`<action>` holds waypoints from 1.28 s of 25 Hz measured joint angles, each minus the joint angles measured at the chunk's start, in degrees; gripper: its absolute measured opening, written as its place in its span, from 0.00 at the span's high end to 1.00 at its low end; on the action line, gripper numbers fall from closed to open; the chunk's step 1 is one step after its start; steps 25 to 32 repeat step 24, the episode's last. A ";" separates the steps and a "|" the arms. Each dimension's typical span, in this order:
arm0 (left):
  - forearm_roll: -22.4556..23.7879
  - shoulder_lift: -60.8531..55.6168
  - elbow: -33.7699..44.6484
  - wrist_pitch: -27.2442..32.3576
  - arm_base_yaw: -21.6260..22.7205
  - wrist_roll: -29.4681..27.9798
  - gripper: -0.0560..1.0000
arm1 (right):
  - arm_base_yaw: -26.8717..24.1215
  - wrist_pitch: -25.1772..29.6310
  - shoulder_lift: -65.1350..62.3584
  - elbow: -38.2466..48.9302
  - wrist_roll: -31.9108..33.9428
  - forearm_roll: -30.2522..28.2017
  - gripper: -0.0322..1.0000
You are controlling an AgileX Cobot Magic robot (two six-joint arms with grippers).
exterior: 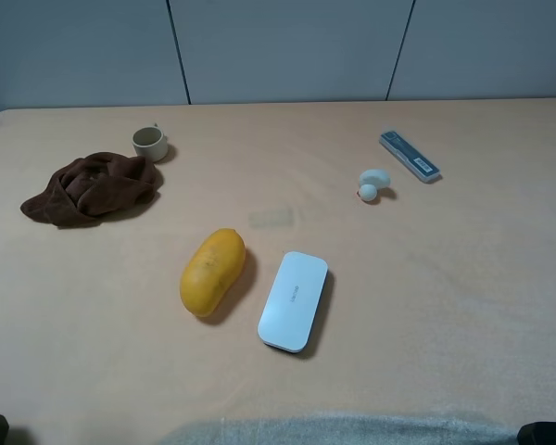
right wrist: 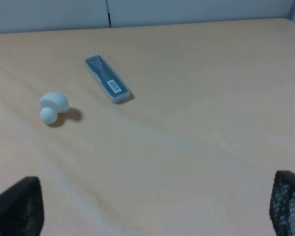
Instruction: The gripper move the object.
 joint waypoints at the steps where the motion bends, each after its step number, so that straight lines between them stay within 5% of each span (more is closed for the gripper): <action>1: 0.00 0.00 0.00 0.00 0.00 0.00 0.01 | 0.00 0.00 0.00 0.00 0.00 0.00 0.30; 32: 0.23 0.00 0.00 0.00 0.00 0.00 0.01 | 0.00 0.00 0.00 0.00 0.00 0.17 0.30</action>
